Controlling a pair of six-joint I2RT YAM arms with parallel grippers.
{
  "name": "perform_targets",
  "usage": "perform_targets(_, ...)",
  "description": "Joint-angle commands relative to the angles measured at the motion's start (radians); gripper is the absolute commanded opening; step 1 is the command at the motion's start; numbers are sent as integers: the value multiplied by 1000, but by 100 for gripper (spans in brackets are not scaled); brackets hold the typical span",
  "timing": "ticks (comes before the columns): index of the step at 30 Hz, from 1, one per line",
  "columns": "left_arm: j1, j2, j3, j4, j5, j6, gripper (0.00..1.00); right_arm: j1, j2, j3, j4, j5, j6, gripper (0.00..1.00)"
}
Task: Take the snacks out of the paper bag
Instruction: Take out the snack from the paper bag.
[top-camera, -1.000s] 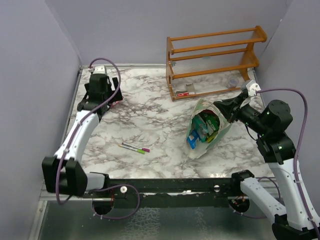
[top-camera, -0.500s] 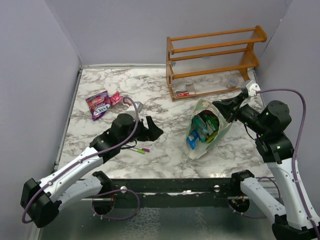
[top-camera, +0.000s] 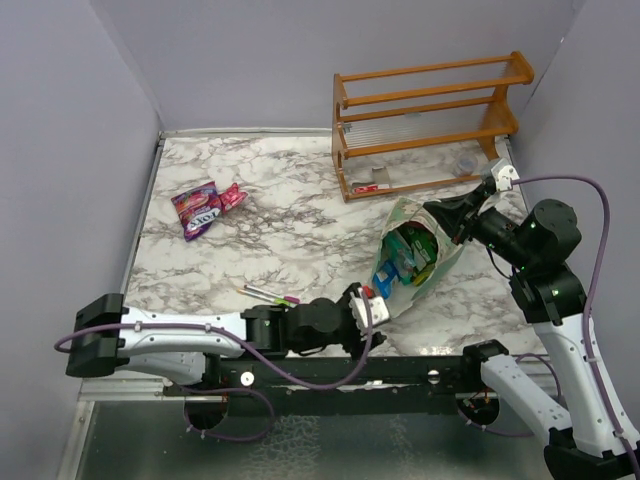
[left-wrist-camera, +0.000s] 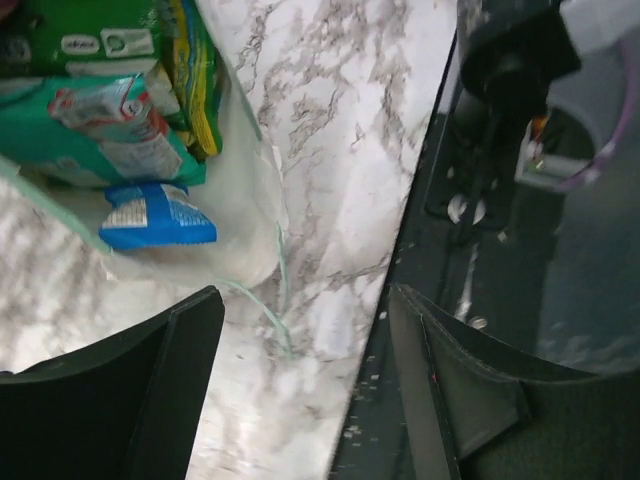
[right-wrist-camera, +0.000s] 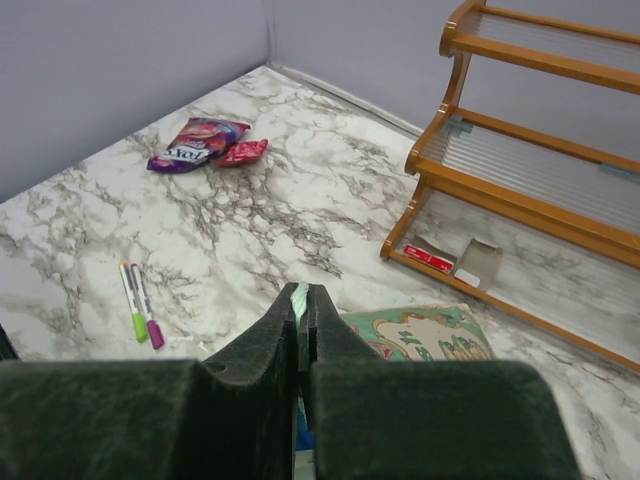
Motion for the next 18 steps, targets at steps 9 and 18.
perform_targets(9,-18,262,202,-187,18,941,53,3,-26,37,61,-14,-4,1)
perform_targets(18,58,480,378,-271,-56,1113,59,3,-46,38,55,-11,-6,1)
